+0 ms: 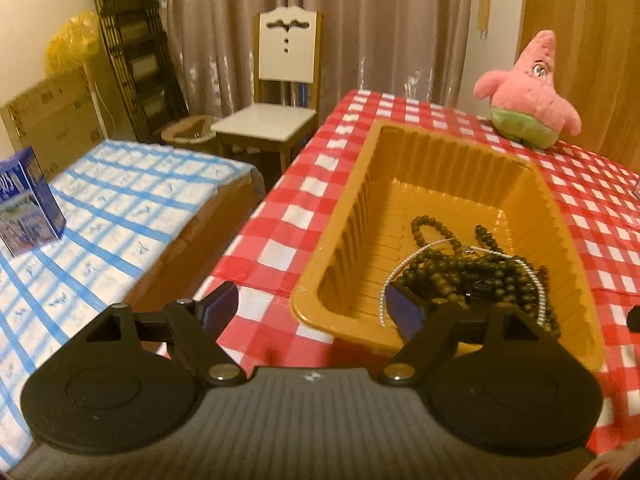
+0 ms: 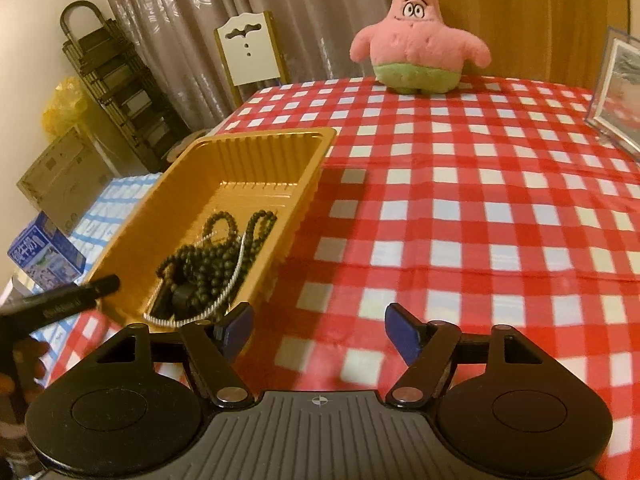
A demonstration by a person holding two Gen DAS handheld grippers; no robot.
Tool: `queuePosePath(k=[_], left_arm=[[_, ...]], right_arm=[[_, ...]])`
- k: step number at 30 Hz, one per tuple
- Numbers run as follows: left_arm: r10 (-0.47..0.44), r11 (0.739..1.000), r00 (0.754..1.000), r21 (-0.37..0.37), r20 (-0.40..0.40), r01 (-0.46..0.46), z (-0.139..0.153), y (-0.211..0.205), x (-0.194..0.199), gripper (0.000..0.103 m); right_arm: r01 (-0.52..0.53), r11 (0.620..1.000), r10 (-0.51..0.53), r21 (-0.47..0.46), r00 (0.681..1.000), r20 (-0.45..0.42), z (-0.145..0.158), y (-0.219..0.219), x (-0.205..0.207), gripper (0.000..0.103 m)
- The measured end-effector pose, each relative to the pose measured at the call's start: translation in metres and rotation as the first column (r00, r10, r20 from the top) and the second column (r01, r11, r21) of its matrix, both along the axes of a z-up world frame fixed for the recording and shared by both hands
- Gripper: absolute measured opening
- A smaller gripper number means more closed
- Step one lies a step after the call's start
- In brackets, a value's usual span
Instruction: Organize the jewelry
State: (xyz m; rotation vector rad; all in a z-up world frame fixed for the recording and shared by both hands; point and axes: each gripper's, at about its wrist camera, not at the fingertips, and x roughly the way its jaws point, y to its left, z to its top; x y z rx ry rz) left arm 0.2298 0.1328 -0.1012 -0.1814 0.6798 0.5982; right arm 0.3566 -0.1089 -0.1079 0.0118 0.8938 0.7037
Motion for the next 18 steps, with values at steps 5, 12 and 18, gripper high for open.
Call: queuePosePath(k=[5,12,18], left_arm=[[-0.032,0.997,0.999,0.074,0.029,0.029,0.029,-0.034,-0.022,0.094],[-0.152,0.979,0.988,0.139,-0.006,0.151,0.052,-0.092,-0.041,0.098],[-0.215,0.976,0.975,0.034,-0.047,0.217,0.065,-0.118,-0.050,0.098]], right_arm=[[0.005,0.999,-0.004,-0.033,1.000,0.024,0.005,-0.022,-0.023,0.073],[0.032,0.996,-0.024,-0.089,0.996,0.086,0.013,-0.046,-0.058,0.073],[0.042,0.996,-0.037,-0.083,0.998,0.057,0.029,-0.067,-0.077,0.073]])
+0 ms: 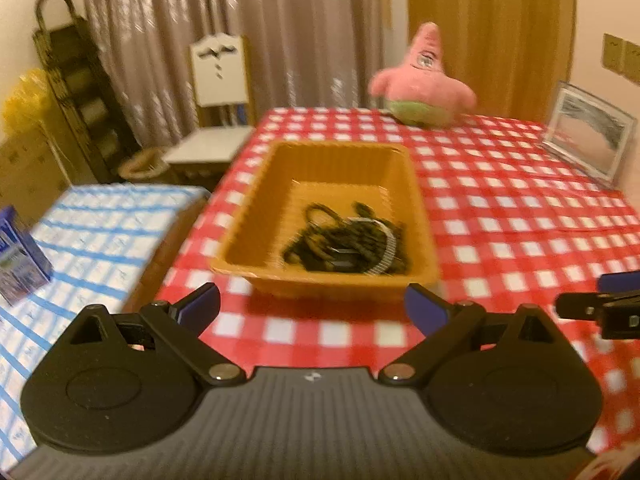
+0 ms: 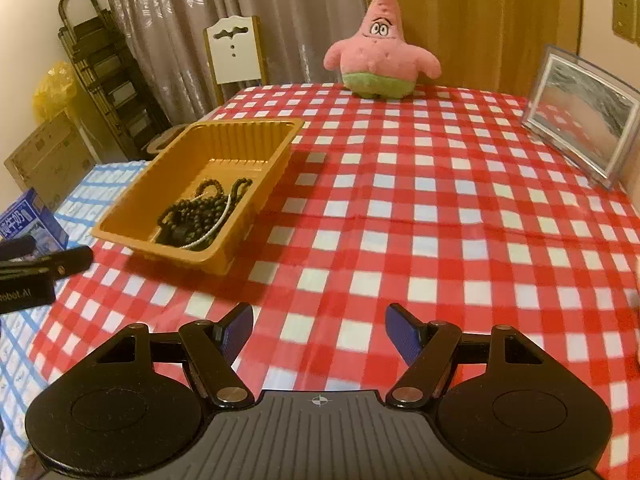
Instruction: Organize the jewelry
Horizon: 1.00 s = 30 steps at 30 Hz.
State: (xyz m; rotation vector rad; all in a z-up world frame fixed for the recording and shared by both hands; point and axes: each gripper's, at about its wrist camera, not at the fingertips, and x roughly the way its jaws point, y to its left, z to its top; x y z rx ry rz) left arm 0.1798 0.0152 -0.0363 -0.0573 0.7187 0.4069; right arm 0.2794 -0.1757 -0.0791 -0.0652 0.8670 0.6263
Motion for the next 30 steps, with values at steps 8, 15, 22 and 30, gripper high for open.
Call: queuePosePath(k=[8,15,22,30], left_arm=[[-0.107,0.992,0.993,-0.069,-0.042,0.104,0.016,-0.015,-0.023,0.098],[-0.187,0.979,0.980,-0.094,-0.069,0.181,0.023,-0.011,-0.060,0.098],[-0.231,0.970,0.970,-0.093,-0.077,0.224,0.026,0.000,-0.103,0.098],[-0.263,0.960,0.961,-0.120,-0.089,0.251,0.027,0.002,-0.142,0.098]], right_arm=[[0.064,0.998,-0.062,0.027,0.996,-0.067,0.022,-0.012,-0.036,0.073],[0.147,0.989,-0.144,0.019,0.985,-0.096,0.032,-0.006,-0.088,0.073],[0.220,0.975,-0.218,0.016,0.972,-0.093,0.041,0.002,-0.144,0.073],[0.243,0.970,-0.241,0.009,0.966,-0.091,0.050,0.006,-0.195,0.073]])
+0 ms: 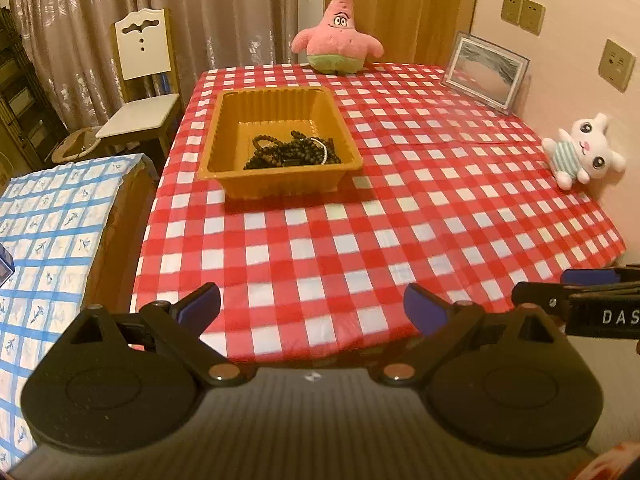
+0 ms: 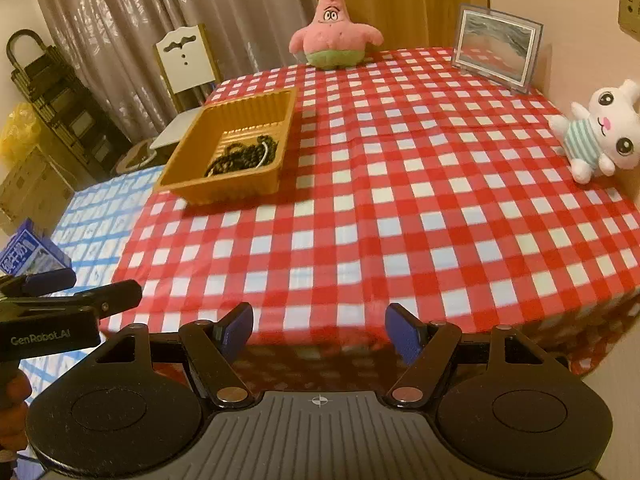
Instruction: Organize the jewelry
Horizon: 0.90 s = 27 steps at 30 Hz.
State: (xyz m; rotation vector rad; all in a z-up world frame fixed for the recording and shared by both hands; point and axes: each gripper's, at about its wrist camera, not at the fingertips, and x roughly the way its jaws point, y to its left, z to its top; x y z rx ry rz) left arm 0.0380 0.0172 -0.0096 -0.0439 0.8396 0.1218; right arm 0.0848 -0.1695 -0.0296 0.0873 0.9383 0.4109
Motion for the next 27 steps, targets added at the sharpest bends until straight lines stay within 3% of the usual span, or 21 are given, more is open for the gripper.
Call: queuePosePath(k=[11,27], left_arm=[[-0.011,1.000,1.000,-0.015,0.008,0.011,0.006,-0.015,-0.019,0.098],[-0.016,1.000,1.000,-0.010,0.017,0.017,0.010,-0.031,-0.016,0.098]], right_arm=[[-0.014,1.000,0.014,0.000,1.000,0.025,0.007,-0.004,-0.022,0.073],[-0.029,1.000,0.028,0.010,0.999,0.039,0.010,-0.014,-0.023,0.073]])
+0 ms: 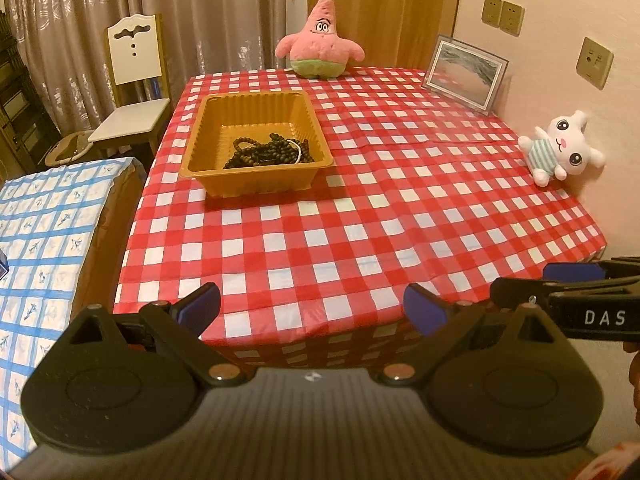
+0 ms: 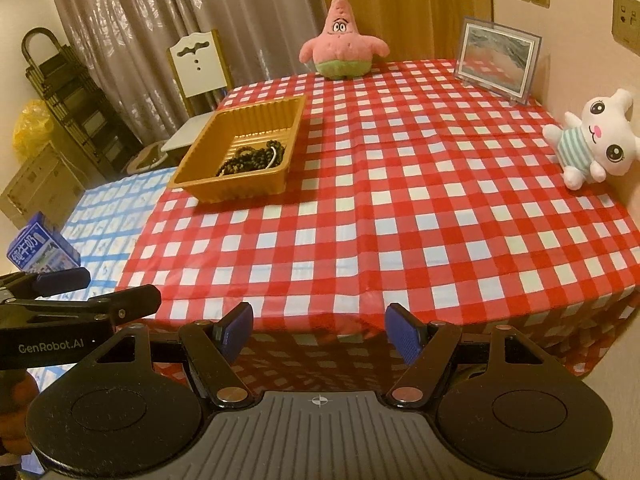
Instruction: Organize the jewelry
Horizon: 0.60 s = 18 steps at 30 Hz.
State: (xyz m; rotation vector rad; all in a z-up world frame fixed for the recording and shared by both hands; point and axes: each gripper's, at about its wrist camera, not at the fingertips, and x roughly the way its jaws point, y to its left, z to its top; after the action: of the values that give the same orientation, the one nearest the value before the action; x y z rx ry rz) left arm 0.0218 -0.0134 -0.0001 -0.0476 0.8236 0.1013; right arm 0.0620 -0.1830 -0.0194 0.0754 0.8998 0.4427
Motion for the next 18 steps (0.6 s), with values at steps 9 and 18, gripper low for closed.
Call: queuePosePath(k=[9,18], left_arm=[[0.005,1.000,1.000,0.000,-0.003,-0.005,-0.0001,0.0029,0.0033,0.098],[0.005,1.000,1.000,-0.001,-0.002,-0.005,0.0003,0.0044,0.0043,0.098]], right_arm=[[-0.008,1.000,0.008,-0.001,1.000,0.000,-0.0001,0.0035,0.0055,0.073],[-0.015,1.000,0.015,-0.002,1.000,0.003,-0.0012,0.0084,0.0094,0.073]])
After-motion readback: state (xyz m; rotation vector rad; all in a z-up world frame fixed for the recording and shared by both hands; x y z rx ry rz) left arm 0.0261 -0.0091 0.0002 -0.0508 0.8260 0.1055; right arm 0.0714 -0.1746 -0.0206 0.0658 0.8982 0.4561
